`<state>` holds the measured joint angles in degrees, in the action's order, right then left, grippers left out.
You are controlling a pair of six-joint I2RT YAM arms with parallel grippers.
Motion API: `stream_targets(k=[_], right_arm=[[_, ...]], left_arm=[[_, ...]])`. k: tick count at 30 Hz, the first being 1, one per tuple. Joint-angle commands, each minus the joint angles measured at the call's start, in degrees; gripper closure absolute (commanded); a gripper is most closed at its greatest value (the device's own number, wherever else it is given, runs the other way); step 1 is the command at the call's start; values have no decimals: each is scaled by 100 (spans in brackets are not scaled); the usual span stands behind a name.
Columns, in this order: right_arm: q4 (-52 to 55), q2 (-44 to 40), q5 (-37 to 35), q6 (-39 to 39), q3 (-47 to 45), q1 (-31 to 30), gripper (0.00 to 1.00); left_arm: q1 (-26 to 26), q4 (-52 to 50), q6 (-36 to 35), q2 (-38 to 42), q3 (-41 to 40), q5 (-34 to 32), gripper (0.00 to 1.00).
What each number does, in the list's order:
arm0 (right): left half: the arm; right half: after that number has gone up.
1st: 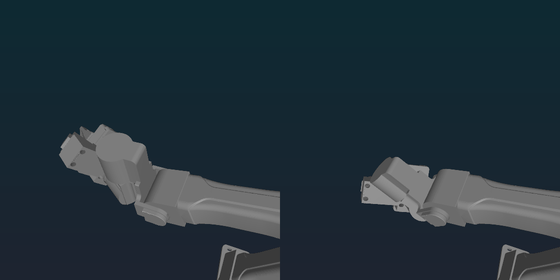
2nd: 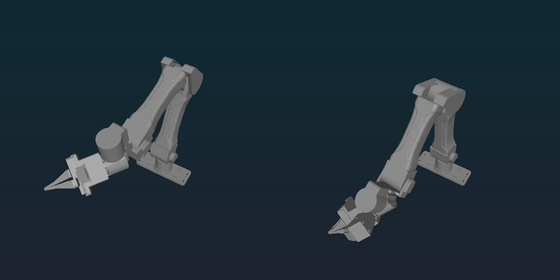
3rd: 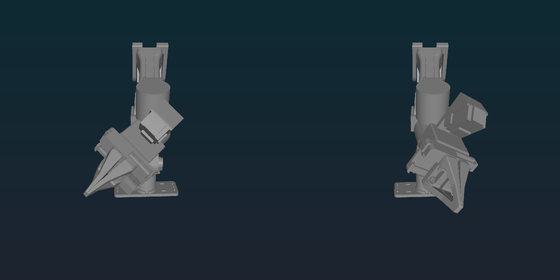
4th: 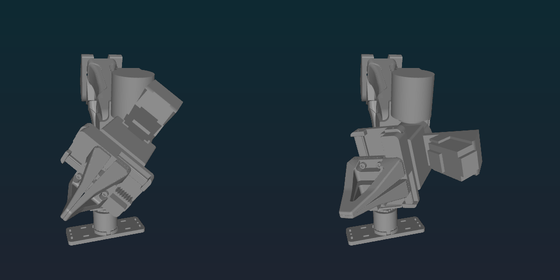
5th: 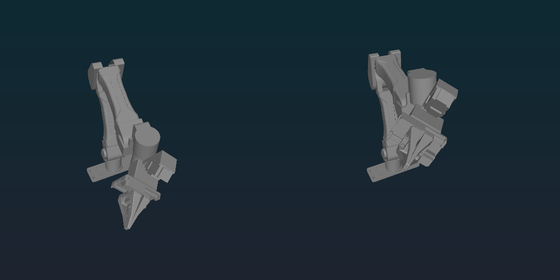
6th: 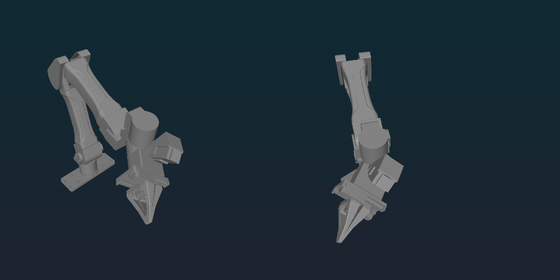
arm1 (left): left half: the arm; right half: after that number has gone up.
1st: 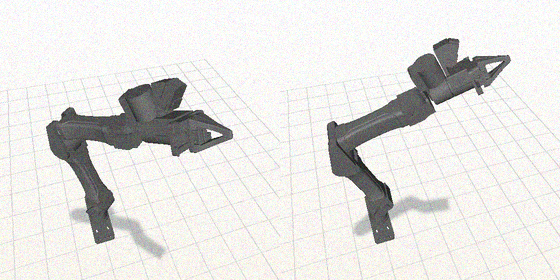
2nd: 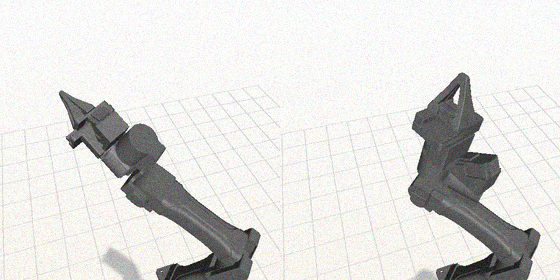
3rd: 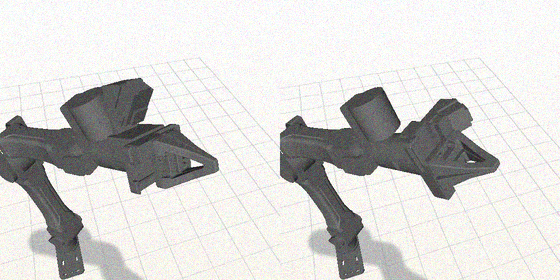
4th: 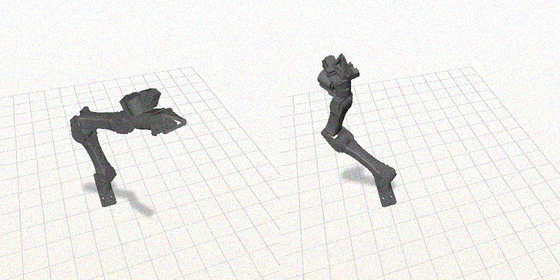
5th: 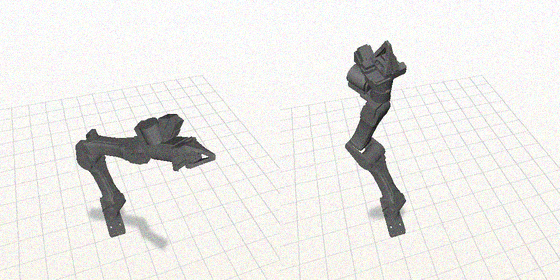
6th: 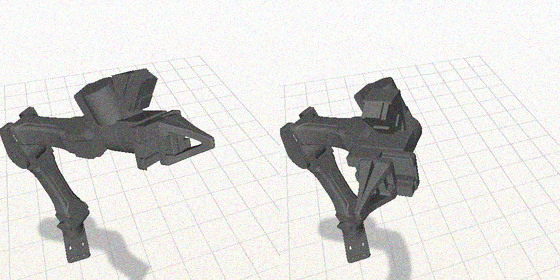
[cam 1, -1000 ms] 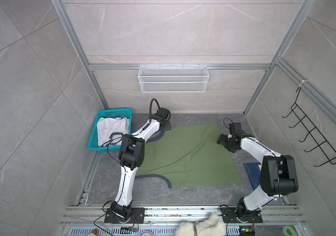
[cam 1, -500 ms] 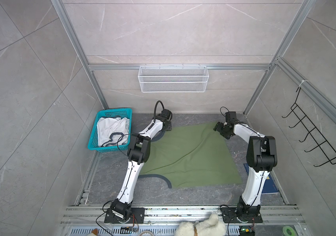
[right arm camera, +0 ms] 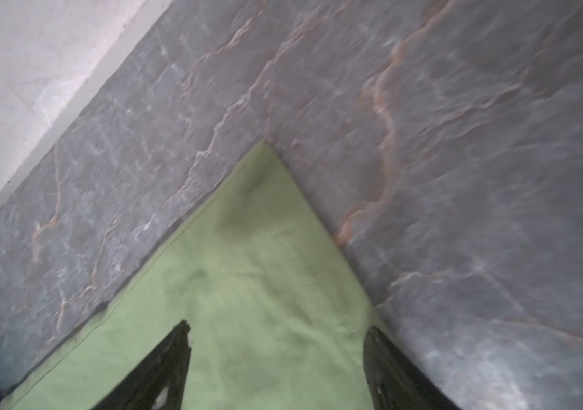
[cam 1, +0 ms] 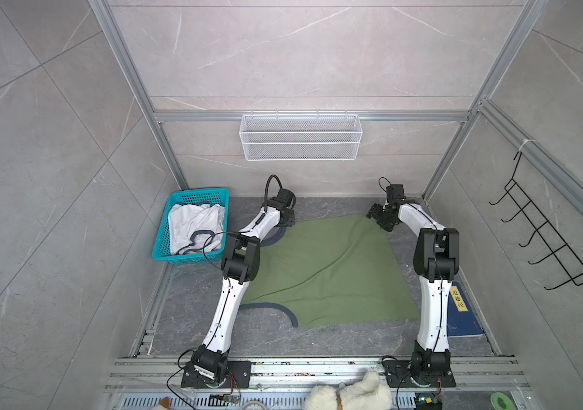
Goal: Fold and stack tank tops
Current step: Move the tank top to the center of the table.
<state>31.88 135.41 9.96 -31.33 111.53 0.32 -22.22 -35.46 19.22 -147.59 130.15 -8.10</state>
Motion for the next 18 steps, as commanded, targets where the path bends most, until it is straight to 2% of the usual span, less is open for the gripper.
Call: stream_targets(k=[1,11,15,18], right_arm=[[-39,-320,339,111,-390,-75,21],[-106,-664,-156,-329,-1543,3,21],[-419,-987,-233,-564,-2104,290,21],[-276,-1149,-435,-529,-2144,445,21]], left_arm=[[42,-45,-69,118,51,159,59],[51,-110,19,-161,327,319,59],[42,-77,-32,-191,359,668,57],[1,-53,-72,-192,371,973,56]])
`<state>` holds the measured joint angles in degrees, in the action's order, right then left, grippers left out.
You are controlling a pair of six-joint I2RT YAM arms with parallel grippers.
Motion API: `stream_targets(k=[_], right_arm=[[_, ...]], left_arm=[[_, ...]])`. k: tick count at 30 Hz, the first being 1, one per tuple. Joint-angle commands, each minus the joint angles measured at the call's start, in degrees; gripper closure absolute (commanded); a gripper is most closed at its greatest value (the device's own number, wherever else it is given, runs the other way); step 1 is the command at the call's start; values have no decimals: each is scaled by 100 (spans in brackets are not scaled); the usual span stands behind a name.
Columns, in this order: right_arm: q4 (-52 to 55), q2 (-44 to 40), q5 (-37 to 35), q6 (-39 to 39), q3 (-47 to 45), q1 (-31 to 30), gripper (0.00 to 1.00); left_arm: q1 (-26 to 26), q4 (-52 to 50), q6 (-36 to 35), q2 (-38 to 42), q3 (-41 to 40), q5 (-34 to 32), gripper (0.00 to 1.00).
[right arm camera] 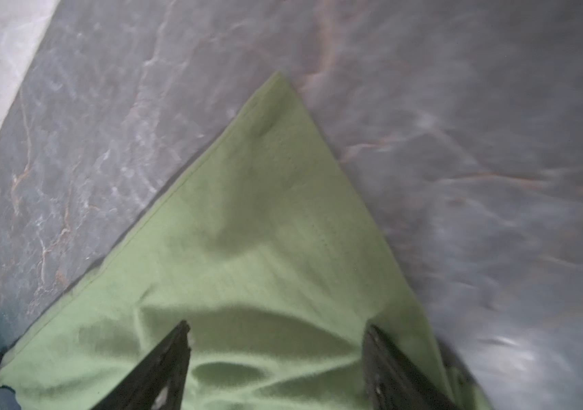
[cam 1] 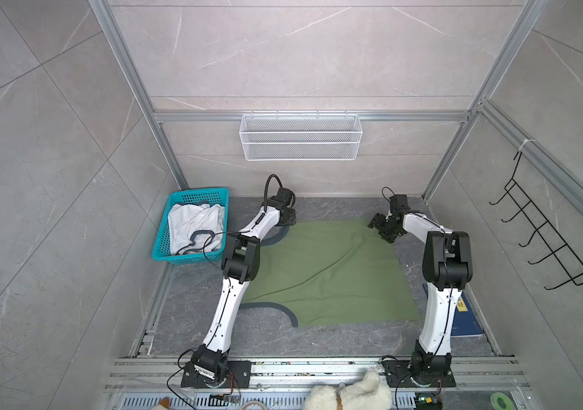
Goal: Fold and stack tank tops
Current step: Move the tank top to the center of the table.
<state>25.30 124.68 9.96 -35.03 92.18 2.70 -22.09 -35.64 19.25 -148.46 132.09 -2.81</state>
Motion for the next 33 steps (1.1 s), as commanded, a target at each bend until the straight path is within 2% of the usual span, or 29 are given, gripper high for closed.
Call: stream_targets(k=[1,6,11,14,20,28,33], right_arm=[[401,-133,-516,-133,-237,236,21],[301,-184,-390,-18,-223,299,21],[137,-251,-163,282,68,300,21],[99,-197,-116,413,274,295,21],[202,142,-193,569,771,298,21],[608,809,-421,728,1583,319,21],[1214,1372,-571,879,2511,327,22]], left_arm=[[-57,-21,-91,-102,178,482,56],[-304,48,-261,-26,177,347,49],[-292,70,-168,63,295,224,35],[-296,58,-217,11,454,294,32],[-288,-48,-279,-240,746,212,34],[-283,-63,-294,-371,743,264,37],[-287,-110,-384,-392,706,316,41]])
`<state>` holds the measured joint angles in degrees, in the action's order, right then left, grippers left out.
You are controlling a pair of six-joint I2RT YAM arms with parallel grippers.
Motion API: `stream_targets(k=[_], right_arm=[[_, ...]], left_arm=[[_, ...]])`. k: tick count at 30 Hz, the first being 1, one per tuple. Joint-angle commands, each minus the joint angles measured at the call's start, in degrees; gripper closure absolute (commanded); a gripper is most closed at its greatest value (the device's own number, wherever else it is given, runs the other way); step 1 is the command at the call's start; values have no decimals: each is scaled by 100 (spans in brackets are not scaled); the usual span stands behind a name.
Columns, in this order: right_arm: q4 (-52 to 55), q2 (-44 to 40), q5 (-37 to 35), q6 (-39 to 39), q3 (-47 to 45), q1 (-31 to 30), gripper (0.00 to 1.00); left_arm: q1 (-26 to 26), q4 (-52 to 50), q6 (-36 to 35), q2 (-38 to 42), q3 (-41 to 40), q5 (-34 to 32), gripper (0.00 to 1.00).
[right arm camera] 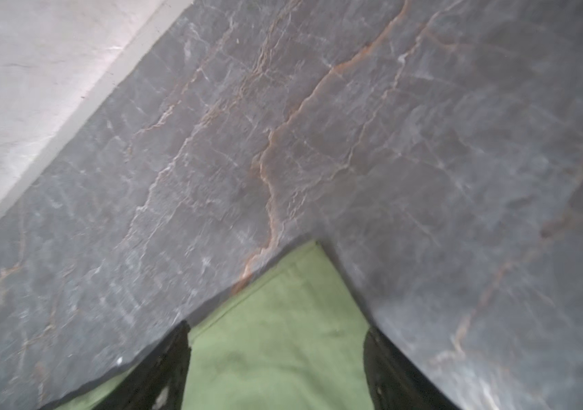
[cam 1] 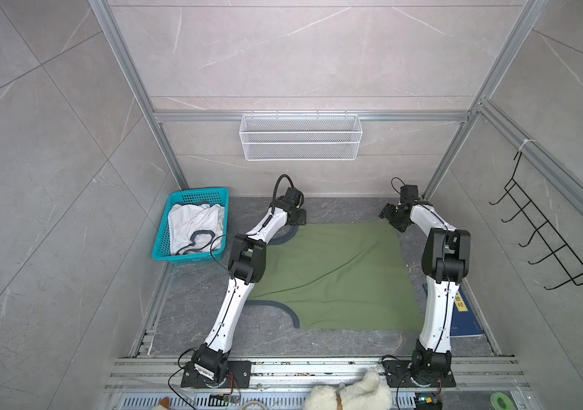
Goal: Fold and stack tank tops
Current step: Move the tank top to the center of the table, then fold the tank top at the center of the table.
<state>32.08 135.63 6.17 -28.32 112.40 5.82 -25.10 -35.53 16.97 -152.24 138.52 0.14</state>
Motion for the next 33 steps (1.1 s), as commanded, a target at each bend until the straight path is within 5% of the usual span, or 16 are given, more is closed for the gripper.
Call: stream_targets(k=[1,10,21,26,33], right_arm=[[727,428,-225,259,722,15,23],[1887,1422,-389,335,2139,12,26],[2156,1587,-251,266,2390,-183,41],[2267,1622,-311,258,2517,-189,42],[2276,1637,-311,265,2494,-178,42]], left_arm=[[19,-105,-167,-16,26,10,42],[14,80,-134,152,-368,159,50],[7,103,-63,240,-477,206,64],[8,20,-50,429,-628,167,48],[1,39,130,835,-1208,156,50]])
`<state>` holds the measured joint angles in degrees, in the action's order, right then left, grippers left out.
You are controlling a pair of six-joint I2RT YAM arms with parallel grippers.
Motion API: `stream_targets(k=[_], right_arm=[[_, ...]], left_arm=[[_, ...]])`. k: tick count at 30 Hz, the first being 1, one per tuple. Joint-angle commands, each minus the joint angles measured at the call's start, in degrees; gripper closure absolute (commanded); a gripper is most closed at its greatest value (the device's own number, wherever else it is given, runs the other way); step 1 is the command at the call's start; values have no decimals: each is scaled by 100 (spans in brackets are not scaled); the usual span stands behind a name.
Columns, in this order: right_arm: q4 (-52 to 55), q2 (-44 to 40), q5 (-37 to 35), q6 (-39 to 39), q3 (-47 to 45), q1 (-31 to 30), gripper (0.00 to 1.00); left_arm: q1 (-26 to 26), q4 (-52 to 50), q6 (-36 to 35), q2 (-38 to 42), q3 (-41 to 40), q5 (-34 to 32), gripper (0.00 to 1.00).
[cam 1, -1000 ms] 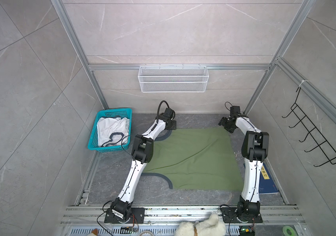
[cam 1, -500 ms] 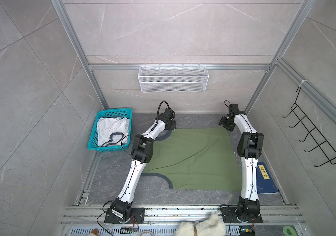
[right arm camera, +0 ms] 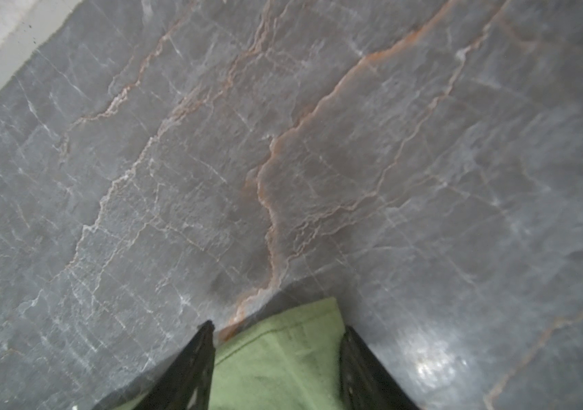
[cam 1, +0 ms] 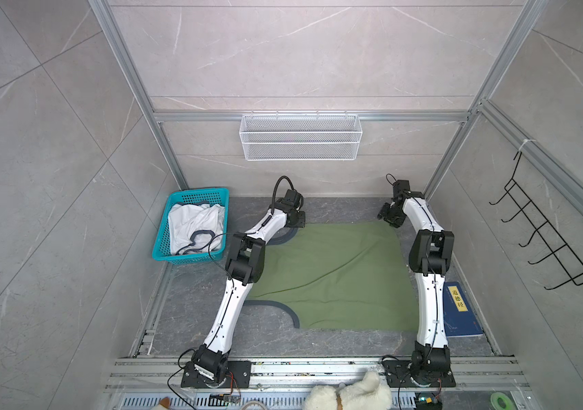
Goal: Fold and stack tank tops
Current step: Fold the tank top at the center of the table.
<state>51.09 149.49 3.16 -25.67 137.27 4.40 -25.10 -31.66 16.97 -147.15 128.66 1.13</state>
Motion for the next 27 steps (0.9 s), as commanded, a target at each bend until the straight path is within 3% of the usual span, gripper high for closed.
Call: stream_targets(k=[1,9,15,21,27], right_arm=[[369,253,-10,1,10,-36,42],[629,556,64,69,417,-31,53],[727,634,0,90,573,-35,73],[646,333,-30,135,575,-36,86],[48,-200,173,77,57,-11,100]], left_arm=[[9,-349,121,351,-265,14,51],[7,-365,114,224,-29,-26,67],[5,-515,118,105,372,-13,84],[8,-478,81,194,423,-64,97],[17,-433,-69,374,476,-123,100]])
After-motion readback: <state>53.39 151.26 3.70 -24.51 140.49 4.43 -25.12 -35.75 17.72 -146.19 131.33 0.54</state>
